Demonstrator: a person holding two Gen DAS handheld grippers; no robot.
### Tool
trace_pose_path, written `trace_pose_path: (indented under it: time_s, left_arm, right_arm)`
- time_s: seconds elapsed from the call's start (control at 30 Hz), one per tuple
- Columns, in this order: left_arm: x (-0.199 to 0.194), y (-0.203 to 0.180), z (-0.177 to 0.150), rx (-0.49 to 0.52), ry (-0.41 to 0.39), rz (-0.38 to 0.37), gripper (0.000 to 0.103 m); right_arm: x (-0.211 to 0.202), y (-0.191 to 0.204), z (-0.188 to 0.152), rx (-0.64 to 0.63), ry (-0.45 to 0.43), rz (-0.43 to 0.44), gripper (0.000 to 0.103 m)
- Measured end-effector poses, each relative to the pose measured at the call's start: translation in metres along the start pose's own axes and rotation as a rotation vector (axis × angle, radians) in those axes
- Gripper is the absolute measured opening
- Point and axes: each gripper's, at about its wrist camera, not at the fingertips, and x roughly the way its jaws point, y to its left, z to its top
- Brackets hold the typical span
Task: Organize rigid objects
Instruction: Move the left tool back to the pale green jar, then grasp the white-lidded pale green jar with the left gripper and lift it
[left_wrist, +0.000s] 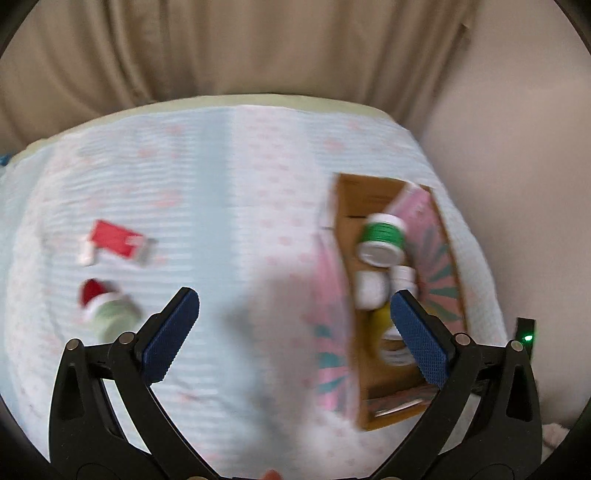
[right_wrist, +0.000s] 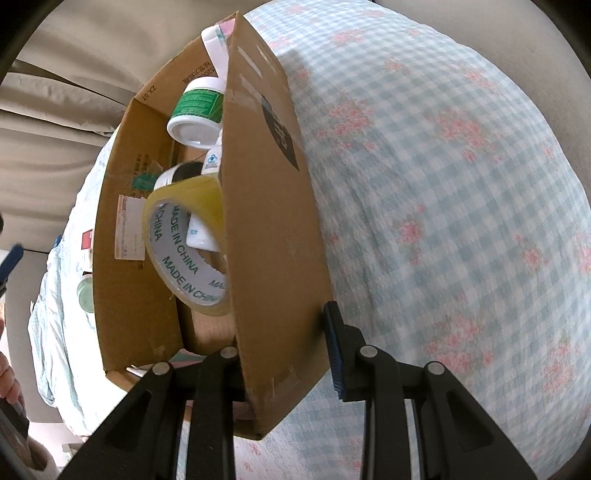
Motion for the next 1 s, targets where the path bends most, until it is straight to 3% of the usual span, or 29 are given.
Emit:
trace_pose_path:
  time_s: [0.27,0.4,0.73,1.0]
  left_arm:
    - [-0.020,0.122,-0.023,-0.121,0.018,0.155,0.103]
    - [-0.009,0.169,-0.047,-0.133,0.033,0.181,0.103]
    - [0.058,0.219,-0.107,0.152,0.019,0.156,0.102]
    - [0.097,0.224,-0.108,0.266,0.016,0.090,0.087]
  right_arm:
    - [-0.001,-0.002,-0.002,0.060,-0.019,-0.003,0.026]
    - [-0.002,-0.004,-0.003,0.073,-0.026,-0.005,0.026]
    - [-0.005,-0.005,-0.004,0.080,-0.038,-0.016,0.026]
    - [-0.005,0.000,-0.007,0.096,-0.055,-0.032,0.025]
